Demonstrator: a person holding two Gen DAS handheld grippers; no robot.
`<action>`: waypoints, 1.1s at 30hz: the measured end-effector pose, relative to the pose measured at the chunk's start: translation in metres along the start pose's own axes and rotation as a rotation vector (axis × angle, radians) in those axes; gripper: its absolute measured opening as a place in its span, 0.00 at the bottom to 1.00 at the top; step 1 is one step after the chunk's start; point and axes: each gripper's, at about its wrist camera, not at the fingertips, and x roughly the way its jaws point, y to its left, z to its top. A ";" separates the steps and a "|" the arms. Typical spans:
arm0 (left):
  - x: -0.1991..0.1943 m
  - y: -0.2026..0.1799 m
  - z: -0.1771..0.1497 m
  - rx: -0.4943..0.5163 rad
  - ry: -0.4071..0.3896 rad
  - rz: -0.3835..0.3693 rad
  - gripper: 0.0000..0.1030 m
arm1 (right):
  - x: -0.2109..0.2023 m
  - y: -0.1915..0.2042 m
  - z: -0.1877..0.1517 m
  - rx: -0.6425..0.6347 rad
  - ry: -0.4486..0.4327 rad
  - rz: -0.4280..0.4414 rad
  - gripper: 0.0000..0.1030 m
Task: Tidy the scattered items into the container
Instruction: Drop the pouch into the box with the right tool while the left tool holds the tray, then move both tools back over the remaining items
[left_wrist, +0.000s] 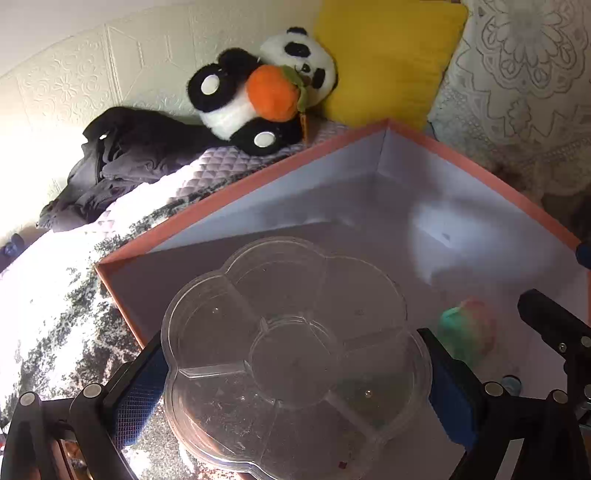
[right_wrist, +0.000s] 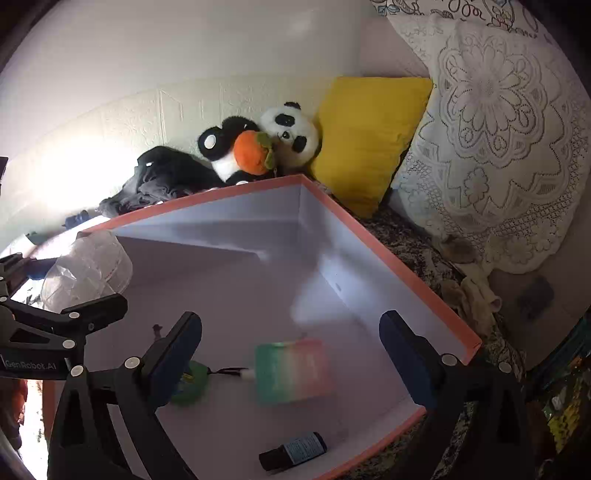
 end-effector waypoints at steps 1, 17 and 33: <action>-0.002 0.003 0.000 -0.009 -0.001 -0.011 0.99 | -0.001 0.000 0.000 0.002 0.000 0.002 0.96; -0.024 -0.010 0.001 0.000 -0.035 -0.064 0.99 | -0.061 -0.012 0.010 0.035 -0.106 -0.002 0.98; -0.169 0.084 -0.143 -0.222 -0.092 0.103 0.99 | -0.134 0.047 -0.022 0.015 -0.135 0.158 0.99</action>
